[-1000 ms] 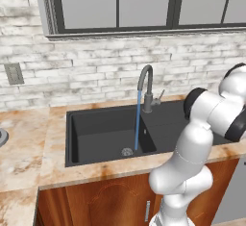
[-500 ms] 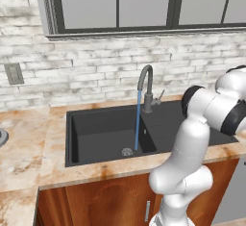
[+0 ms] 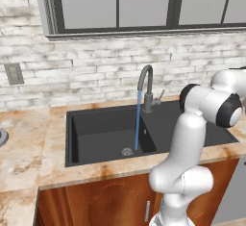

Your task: Rinse each bowl for a few seconds and place them down in the sink or on the counter.

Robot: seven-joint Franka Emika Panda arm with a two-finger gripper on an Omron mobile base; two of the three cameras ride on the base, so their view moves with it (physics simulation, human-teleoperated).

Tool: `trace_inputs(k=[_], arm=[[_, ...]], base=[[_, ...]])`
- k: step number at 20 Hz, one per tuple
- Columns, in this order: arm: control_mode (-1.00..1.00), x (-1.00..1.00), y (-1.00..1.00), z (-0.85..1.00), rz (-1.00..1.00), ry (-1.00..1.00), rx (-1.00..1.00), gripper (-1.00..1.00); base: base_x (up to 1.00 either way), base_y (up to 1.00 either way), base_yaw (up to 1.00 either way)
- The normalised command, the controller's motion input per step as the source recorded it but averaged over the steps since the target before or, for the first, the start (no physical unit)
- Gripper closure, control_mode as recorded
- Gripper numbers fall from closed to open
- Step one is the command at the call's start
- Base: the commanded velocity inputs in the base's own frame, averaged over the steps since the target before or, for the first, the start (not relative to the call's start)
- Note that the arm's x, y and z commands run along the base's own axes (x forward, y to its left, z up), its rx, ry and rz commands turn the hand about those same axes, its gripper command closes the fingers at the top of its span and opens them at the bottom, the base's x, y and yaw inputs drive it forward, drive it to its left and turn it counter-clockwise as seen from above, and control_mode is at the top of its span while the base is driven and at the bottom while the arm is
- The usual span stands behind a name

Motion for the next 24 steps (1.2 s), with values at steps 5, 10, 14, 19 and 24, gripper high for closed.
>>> trace_inputs(k=[5,10,14,19,24], arm=[[-1.00,0.01,-0.13,-0.16,0.06,0.05,0.00,-1.00],[-1.00,0.08,-0.14,-0.14,0.06,0.03,0.00,-1.00],[-1.00,0.12,-0.12,-0.14,0.06,0.04,0.00,-1.00],[-1.00,0.15,-0.05,-0.13,0.04,0.04,0.00,-1.00],[-1.00,0.16,-0.05,-0.12,0.03,0.04,0.00,-1.00]], base=[[0.00,0.00,0.00],[0.00,0.00,0.00],[0.00,0.00,0.00],[0.00,0.00,0.00],[0.00,0.00,0.00]])
